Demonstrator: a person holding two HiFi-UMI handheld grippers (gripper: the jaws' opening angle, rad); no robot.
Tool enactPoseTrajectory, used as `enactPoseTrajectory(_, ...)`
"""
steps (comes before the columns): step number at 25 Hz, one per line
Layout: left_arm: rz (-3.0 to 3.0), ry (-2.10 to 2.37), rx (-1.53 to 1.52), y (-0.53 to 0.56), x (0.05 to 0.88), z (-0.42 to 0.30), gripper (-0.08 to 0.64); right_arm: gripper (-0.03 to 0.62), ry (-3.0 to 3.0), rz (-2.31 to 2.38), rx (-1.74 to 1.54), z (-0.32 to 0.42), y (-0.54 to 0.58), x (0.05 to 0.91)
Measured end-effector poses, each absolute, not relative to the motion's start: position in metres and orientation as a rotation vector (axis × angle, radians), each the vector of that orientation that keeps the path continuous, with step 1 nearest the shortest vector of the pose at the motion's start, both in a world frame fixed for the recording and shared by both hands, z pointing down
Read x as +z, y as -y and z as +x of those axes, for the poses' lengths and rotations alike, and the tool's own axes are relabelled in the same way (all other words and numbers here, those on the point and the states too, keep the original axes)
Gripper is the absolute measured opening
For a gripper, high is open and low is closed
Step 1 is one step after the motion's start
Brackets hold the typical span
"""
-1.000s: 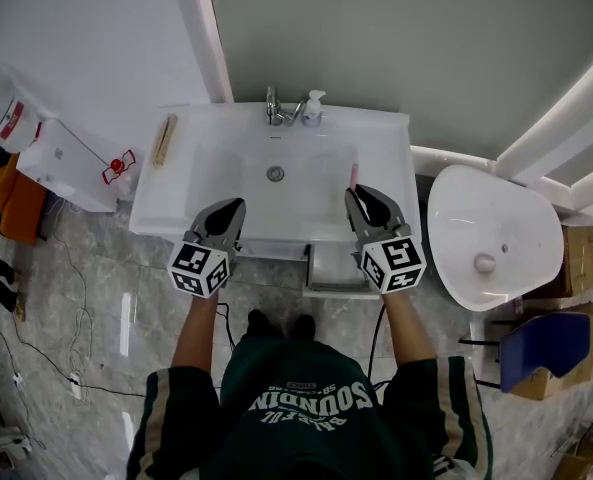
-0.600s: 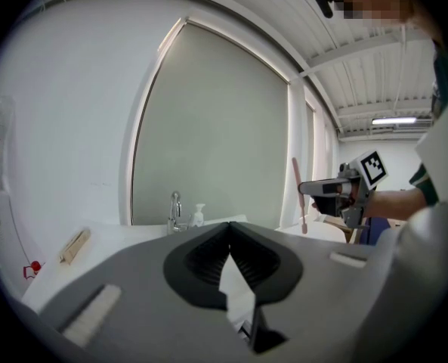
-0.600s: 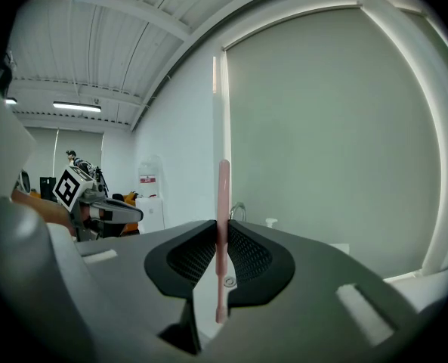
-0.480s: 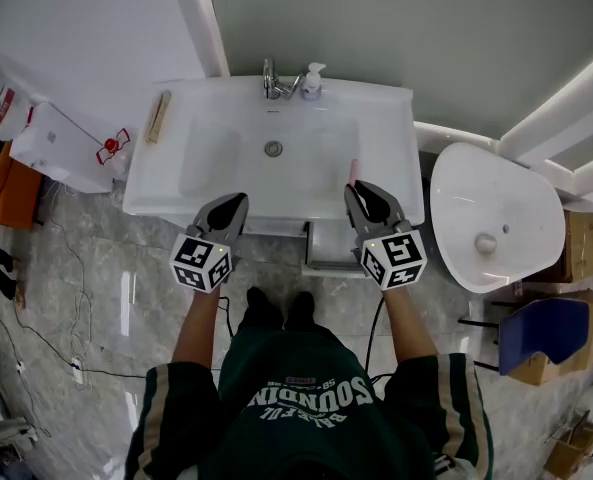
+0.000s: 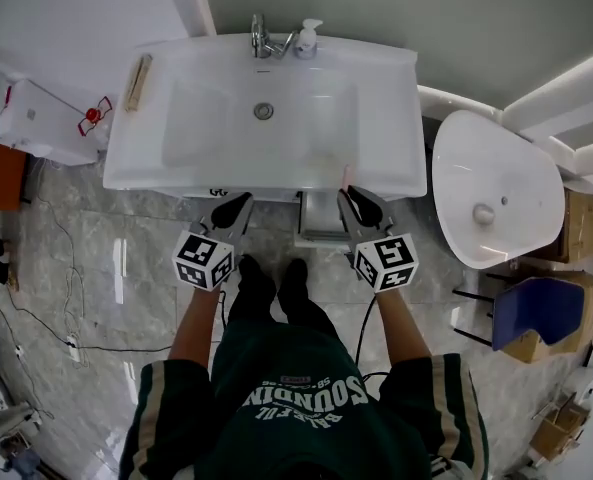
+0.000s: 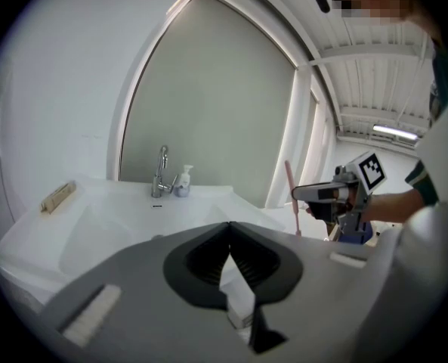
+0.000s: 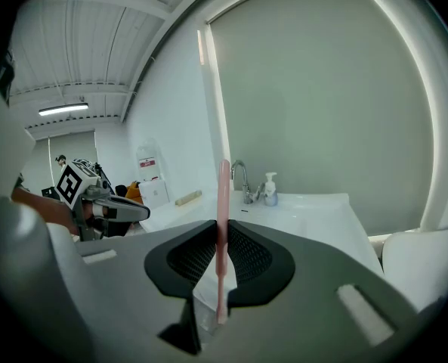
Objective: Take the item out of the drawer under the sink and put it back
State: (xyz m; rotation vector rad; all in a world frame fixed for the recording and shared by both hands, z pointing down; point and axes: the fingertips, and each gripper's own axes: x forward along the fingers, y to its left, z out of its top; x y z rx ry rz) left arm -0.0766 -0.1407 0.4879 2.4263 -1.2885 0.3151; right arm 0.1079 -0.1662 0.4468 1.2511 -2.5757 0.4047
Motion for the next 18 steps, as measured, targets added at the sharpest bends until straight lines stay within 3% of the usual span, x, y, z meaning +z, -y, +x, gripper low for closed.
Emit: enactPoseTrajectory(18, 2.319, 1.191, 0.436, 0.110, 0.564, -0.073, 0.051, 0.051, 2.296, 1.004, 0.464, 0.130, 0.108, 0.614)
